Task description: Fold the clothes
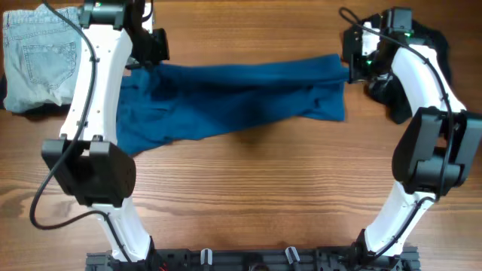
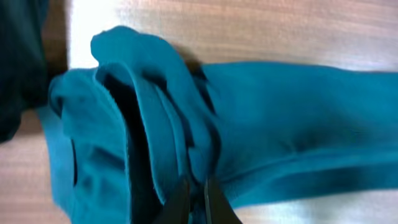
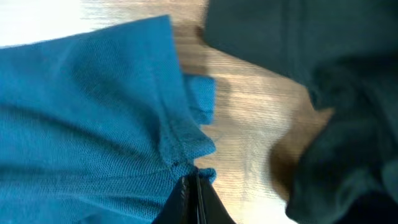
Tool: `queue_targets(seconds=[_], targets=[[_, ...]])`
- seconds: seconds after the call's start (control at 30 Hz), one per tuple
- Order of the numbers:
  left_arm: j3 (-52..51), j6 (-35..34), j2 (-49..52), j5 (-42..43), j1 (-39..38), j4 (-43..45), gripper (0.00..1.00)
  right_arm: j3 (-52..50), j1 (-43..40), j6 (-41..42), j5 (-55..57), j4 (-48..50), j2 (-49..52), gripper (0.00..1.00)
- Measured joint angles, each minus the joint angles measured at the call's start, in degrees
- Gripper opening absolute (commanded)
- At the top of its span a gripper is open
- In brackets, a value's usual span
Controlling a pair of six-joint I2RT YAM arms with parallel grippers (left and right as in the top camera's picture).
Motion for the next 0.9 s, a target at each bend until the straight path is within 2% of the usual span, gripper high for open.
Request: queue_targets(seconds=[0.07,0.2,0.3,0.33,0.4,0.5,0.6,0.73,0.77,0.8,0.83,0.9], targets=[[-0.02,0.0,-0.42,0.46,-0.48,-3.34,0.04,0.0,-1.2,2.01,0.0,-0.92,0.0,0.04],[-3.78,-1.62,-0.37,0.68,-1.97,-4.09,0.06,0.0,-1.9,3.52,-0.83,-1.86,0.0,0.04],[-8.52,-2.12,-0.37,0.68,-2.56,-1.68,0.19,0.0,-1.9,3.69,-2.58,-2.03,0.0,0.04],[-10.03,-2.27,-0.37,0.68,-2.64,-0.63,0.26,0.0,-1.9,3.8,-2.91,-2.23,0.0,0.04],[-13.73,-2.64,-0.26,0.79,-2.69,1.16,0.33,0.0,-1.9,3.87,-3.52,-3.5,-0.02,0.04],[-16.65,-3.02,-0.26,0.35,-2.69,1.73,0.38,0.04,-1.9,4.11,-4.04,-6.93,-0.02,0.04],[-16.83,-3.06,-0.26,-2.14,-2.69,1.99,0.49,0.04,-1.9,4.31,-4.11,-11.43,-0.02,0.04],[-16.85,-3.15,-0.26,-4.13,-2.51,2.75,0.51,0.04,-2.12,4.72,-4.04,-14.58,-0.02,0.07],[-16.83,-3.15,-0.26,-4.33,-2.29,2.95,0.57,0.04,-2.14,4.92,-4.04,-14.58,-0.02,0.3],[-16.83,-3.15,-0.26,-4.39,-1.92,3.06,0.64,0.07,-2.69,5.27,-3.78,-15.23,-0.02,0.72],[-16.83,-3.02,-0.26,-4.59,-1.49,3.06,0.73,0.04,-3.08,5.95,-3.19,-15.76,-0.02,0.97],[-16.83,-3.3,-0.26,-4.74,-0.33,3.21,0.93,0.04,-4.24,6.4,-2.14,-16.63,-0.02,1.0]])
